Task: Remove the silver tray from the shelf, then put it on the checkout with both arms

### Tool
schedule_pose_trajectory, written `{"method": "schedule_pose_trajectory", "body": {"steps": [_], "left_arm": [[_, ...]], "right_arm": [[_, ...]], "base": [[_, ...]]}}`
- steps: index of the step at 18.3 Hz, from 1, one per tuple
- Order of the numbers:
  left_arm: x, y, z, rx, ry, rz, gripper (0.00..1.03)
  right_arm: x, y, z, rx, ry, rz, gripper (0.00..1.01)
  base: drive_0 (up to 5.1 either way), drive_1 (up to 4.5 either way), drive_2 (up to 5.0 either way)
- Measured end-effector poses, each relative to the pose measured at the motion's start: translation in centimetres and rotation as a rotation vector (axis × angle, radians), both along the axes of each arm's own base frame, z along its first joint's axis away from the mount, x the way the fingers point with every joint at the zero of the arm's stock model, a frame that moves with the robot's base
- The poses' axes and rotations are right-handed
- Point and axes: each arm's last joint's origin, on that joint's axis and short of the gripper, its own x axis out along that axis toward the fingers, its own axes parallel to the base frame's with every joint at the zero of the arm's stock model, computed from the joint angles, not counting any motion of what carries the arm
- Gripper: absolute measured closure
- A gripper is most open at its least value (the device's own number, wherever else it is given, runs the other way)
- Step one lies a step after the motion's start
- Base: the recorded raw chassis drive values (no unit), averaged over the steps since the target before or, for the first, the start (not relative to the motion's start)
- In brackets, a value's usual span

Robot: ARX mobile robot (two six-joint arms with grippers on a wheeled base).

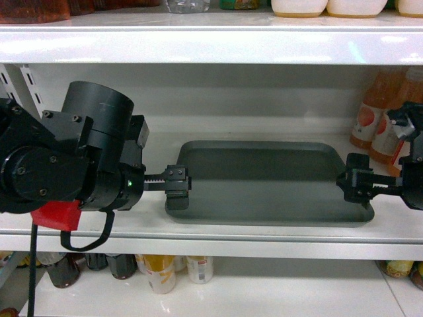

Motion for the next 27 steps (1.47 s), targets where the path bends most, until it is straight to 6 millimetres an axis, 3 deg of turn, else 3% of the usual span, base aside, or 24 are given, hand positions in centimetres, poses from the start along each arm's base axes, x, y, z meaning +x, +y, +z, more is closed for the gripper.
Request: {"method": "schedule_pose_trajectory", "body": {"steps": [1, 4, 8, 13, 20, 22, 25, 26, 27], "left_arm": [[0.8, -0.2, -0.3, -0.001, 0.004, 0.0, 0.05], [1.2, -0.4, -0.4, -0.005, 0.011, 0.0, 0.05], [3.3, -1.2, -0.4, -0.017, 0.017, -0.018, 0.05], [4.8, -2.0, -1.7, -0.016, 0.07, -0.018, 0.05], [4.9, -2.6, -2.9, -0.006, 0.13, -0.015, 0.05], [4.7, -2.6, -3.0, 0.007, 0.152, -0.01, 0.15], [4.4, -2.8, -3.1, -0.006, 0.177, -0.013, 0.33], [4.2, -2.7, -3.2, -0.014, 0.184, 0.0, 0.43], [3.7, -3.1, -3.4, -0.037, 0.191, 0.016, 0.68]], "right_arm": [[1.0, 0.0, -0.5, -0.002, 0.008, -0.002, 0.03], [1.6, 0.0, -0.7, -0.005, 0.015, -0.006, 0.03], [4.7, -0.8, -1.6, -0.023, 0.053, -0.046, 0.03], [8.0, -1.4, -1.3, -0.05, 0.065, -0.07, 0.03], [8.9, -1.7, -4.2, -0.138, 0.188, -0.033, 0.03], [8.9, -1.7, -4.3, -0.142, 0.199, -0.028, 0.08], [8.8, -1.9, -4.4, -0.144, 0.204, -0.024, 0.26], [8.8, -1.9, -4.5, -0.142, 0.203, -0.017, 0.37], [8.5, -1.9, -4.8, -0.143, 0.182, -0.012, 0.62]], "base": [[0.0, 0.0, 0.0], [0.0, 0.0, 0.0], [0.0, 0.0, 0.0], [0.0, 0.0, 0.0], [0.0, 0.0, 0.0], [0.0, 0.0, 0.0], [0.0, 0.0, 0.0], [0.0, 0.0, 0.0], [0.0, 0.0, 0.0]]}}
